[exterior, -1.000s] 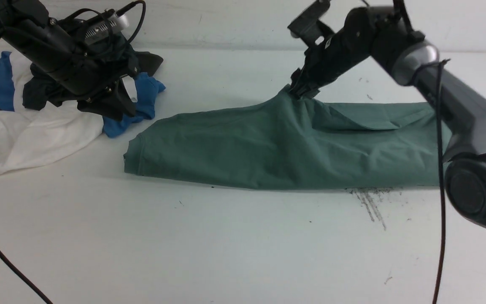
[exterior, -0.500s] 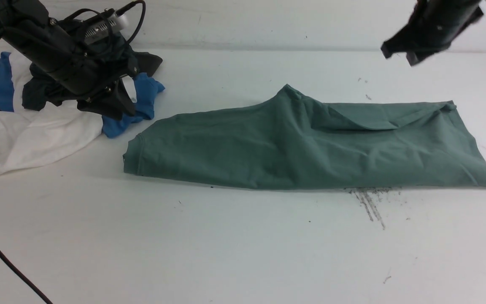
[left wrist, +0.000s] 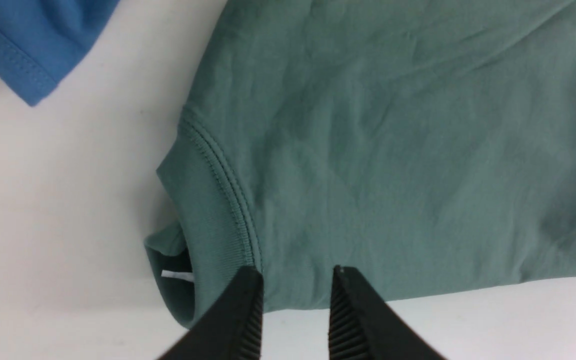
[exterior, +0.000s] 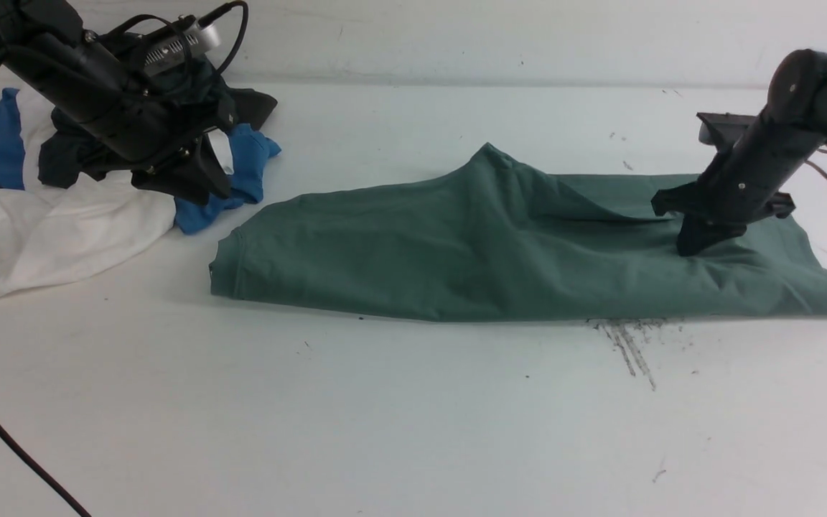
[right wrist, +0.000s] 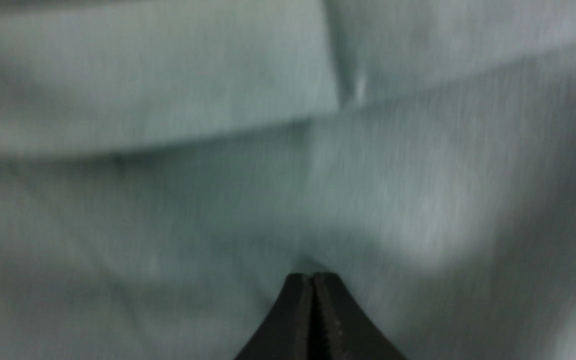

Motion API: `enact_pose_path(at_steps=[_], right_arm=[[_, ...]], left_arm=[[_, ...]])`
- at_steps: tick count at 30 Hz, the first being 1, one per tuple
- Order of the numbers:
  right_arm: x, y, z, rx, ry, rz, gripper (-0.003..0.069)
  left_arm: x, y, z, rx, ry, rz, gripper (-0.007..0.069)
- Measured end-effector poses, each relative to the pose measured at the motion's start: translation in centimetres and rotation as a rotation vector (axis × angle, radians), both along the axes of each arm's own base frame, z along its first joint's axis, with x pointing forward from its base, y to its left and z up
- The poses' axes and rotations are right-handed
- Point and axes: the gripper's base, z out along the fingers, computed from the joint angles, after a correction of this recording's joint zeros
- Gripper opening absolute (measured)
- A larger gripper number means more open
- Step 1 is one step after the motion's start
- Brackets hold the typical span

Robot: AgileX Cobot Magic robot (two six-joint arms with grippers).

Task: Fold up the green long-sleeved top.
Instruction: Use both arms to drag the lower edge of the fabric forward and fold it over the upper edge

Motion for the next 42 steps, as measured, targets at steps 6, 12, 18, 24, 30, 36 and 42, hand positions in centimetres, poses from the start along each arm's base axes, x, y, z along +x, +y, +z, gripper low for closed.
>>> enact_pose_path(at_steps=[6,12,18,24,30,36,42], right_arm=[[3.6,-0.4,0.4,-0.01,-0.336,-0.076,-0.0014],[5.5,-0.8,2.8,-0.011,-0.637,-0.132,-0.0015],[3.3,-1.1,3.2,0.004,-0.374,-0.096,-0.0015],[1.4,-0.4,2.4,0.083,-0.142,-0.008,-0.0015],[2.1,2.0,-0.7,0.248,-0.137,0.057,-0.0015],[5.5,1.5,-1.1,0.205,-0.528,-0.052,-0.0015],[6.0,-1.0,-0.2,0.178,-0.622,-0.125,-0.0015]], left_arm=[[0.0,-0.1,0.0,-0.001,0.002,-0.002,0.0185],[0.0,-0.1,-0.1,-0.001,0.003,-0.002,0.0185],[0.0,0.0,-0.1,0.0,0.004,-0.002,0.0185],[0.0,0.0,-0.1,0.0,0.004,-0.002,0.0185],[0.0,0.0,-0.1,0.0,0.004,-0.002,0.0185],[0.0,0.0,-0.1,0.0,0.004,-0.002,0.0185],[0.0,0.0,-0.1,0.003,0.004,-0.002,0.0185]])
